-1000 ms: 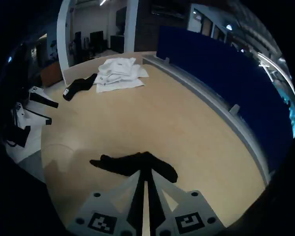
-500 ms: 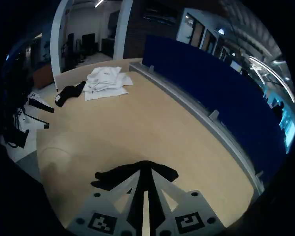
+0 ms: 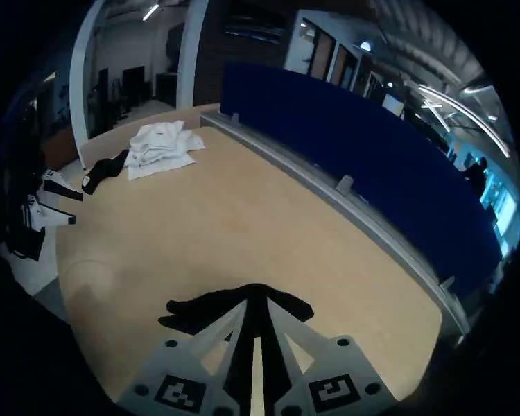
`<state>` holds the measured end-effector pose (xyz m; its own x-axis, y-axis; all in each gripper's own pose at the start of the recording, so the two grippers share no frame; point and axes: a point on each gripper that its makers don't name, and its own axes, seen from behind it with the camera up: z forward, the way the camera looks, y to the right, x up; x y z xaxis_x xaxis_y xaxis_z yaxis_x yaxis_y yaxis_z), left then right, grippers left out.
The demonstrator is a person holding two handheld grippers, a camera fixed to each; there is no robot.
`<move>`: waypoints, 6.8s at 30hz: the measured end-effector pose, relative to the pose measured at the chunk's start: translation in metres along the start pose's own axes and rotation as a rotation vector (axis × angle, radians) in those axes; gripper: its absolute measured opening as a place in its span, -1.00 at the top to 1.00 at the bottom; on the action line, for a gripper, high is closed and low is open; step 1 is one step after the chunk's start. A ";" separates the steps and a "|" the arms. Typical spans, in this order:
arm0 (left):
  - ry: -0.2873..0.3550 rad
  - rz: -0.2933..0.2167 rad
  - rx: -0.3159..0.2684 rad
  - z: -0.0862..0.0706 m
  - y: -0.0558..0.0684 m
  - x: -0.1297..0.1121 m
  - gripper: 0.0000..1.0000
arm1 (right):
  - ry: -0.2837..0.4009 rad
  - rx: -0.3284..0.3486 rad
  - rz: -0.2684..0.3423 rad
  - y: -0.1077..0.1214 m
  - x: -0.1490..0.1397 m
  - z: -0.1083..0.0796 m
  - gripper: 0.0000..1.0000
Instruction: Fold towel
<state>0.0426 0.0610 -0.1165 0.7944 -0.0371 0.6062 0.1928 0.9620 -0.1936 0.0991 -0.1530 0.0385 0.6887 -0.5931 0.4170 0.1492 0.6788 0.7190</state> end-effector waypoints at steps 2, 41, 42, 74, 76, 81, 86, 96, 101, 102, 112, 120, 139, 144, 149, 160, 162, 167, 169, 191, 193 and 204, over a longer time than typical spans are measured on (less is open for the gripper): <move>-0.002 0.001 -0.001 0.001 0.002 0.001 -0.93 | -0.005 -0.012 0.005 0.009 -0.006 -0.004 0.91; -0.036 0.051 -0.009 0.027 0.039 0.015 -0.93 | -0.060 -0.239 0.096 0.186 -0.089 -0.096 0.91; -0.036 0.054 -0.010 0.028 0.040 0.015 -0.93 | -0.061 -0.241 0.099 0.188 -0.091 -0.097 0.91; -0.054 0.098 -0.049 0.024 0.064 0.012 -0.94 | -0.147 -0.298 0.209 0.189 -0.194 -0.146 0.91; -0.055 0.099 -0.050 0.024 0.065 0.011 -0.94 | -0.154 -0.299 0.216 0.187 -0.202 -0.148 0.91; -0.058 0.102 -0.053 0.023 0.066 0.010 -0.94 | -0.170 -0.304 0.229 0.181 -0.217 -0.153 0.91; -0.059 0.106 -0.057 0.022 0.067 0.010 -0.93 | -0.196 -0.314 0.235 0.177 -0.235 -0.156 0.91; -0.067 0.110 -0.059 0.021 0.068 0.006 -0.94 | -0.255 -0.325 0.273 0.168 -0.278 -0.158 0.91; -0.069 0.113 -0.056 0.020 0.068 0.006 -0.93 | -0.293 -0.327 0.301 0.162 -0.304 -0.156 0.91; -0.070 0.113 -0.055 0.020 0.067 0.006 -0.93 | -0.301 -0.326 0.308 0.160 -0.310 -0.156 0.91; -0.075 0.120 -0.049 0.021 0.068 0.004 -0.94 | -0.354 -0.325 0.388 0.145 -0.355 -0.150 0.91; -0.080 0.129 -0.046 0.021 0.071 0.005 -0.94 | -0.359 -0.318 0.458 0.135 -0.374 -0.139 0.91; -0.081 0.129 -0.039 0.025 0.077 0.008 -0.94 | -0.358 -0.324 0.530 0.134 -0.386 -0.127 0.91; -0.082 0.138 -0.040 0.025 0.078 0.009 -0.94 | -0.356 -0.328 0.547 0.133 -0.389 -0.124 0.91; -0.083 0.136 -0.040 0.025 0.078 0.009 -0.94 | -0.356 -0.331 0.556 0.132 -0.391 -0.122 0.90; -0.080 0.133 -0.041 0.026 0.077 0.010 -0.94 | -0.345 -0.354 0.529 0.132 -0.386 -0.129 0.53; -0.080 0.133 -0.043 0.026 0.077 0.010 -0.94 | -0.342 -0.360 0.522 0.132 -0.385 -0.132 0.40; -0.079 0.134 -0.047 0.026 0.077 0.011 -0.93 | -0.325 -0.379 0.517 0.133 -0.382 -0.137 0.04; -0.078 0.135 -0.049 0.027 0.078 0.012 -0.93 | -0.316 -0.387 0.517 0.134 -0.380 -0.139 -0.11; -0.069 0.125 -0.051 0.023 0.074 0.011 -0.93 | -0.272 -0.401 0.481 0.139 -0.354 -0.153 -0.66; -0.069 0.123 -0.051 0.023 0.073 0.010 -0.93 | -0.271 -0.402 0.476 0.139 -0.352 -0.154 -0.66; -0.070 0.124 -0.047 0.023 0.073 0.010 -0.94 | -0.242 -0.420 0.467 0.159 -0.335 -0.143 -0.65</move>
<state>0.0518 0.1370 -0.1071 0.7719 0.1019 0.6275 0.1237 0.9441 -0.3056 -0.0061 0.2157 -0.0665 0.5770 -0.2432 0.7797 0.1708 0.9695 0.1760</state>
